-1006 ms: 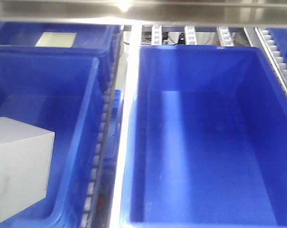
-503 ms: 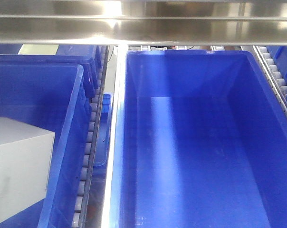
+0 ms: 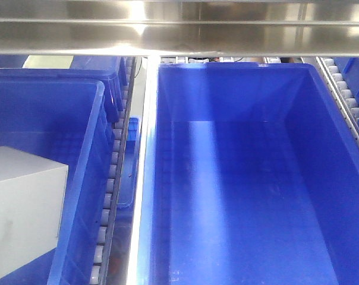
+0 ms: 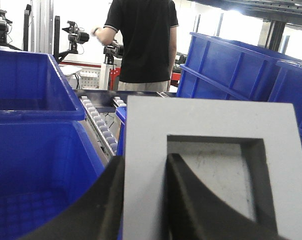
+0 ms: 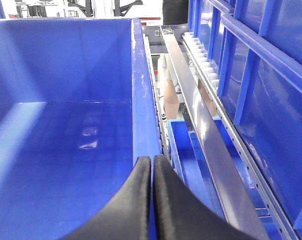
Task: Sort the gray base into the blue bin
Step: 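Turn the base toward the shelf and stop over an empty blue bin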
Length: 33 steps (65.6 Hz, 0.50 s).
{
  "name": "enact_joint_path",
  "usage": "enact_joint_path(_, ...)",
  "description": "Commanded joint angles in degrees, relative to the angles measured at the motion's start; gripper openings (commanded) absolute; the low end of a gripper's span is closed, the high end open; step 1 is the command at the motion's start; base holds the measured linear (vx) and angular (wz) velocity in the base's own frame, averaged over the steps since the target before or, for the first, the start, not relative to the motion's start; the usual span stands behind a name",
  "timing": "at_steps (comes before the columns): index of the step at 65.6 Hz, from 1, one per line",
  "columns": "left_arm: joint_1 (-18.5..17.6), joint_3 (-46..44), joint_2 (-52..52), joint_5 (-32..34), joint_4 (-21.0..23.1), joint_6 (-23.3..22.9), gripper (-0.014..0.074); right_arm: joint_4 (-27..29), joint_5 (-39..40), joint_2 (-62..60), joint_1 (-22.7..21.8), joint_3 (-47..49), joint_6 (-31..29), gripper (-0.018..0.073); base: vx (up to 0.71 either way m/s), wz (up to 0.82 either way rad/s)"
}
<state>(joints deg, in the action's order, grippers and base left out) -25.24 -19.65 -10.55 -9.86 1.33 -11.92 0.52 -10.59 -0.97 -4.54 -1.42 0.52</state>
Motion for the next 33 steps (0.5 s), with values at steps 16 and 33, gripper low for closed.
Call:
enact_joint_path(16, -0.4, -1.6, -0.6, 6.3, 0.4, -0.4, 0.0004, -0.5, 2.1, 0.2, 0.0, -0.2, -0.5, -0.0005, 0.0, 0.0)
enact_joint_path(33, -0.4, -1.7, -1.1, 7.6, 1.4, -1.5, 0.0004, -0.5, 2.1, 0.2, 0.0, -0.2, -0.5, -0.0005, 0.0, 0.0)
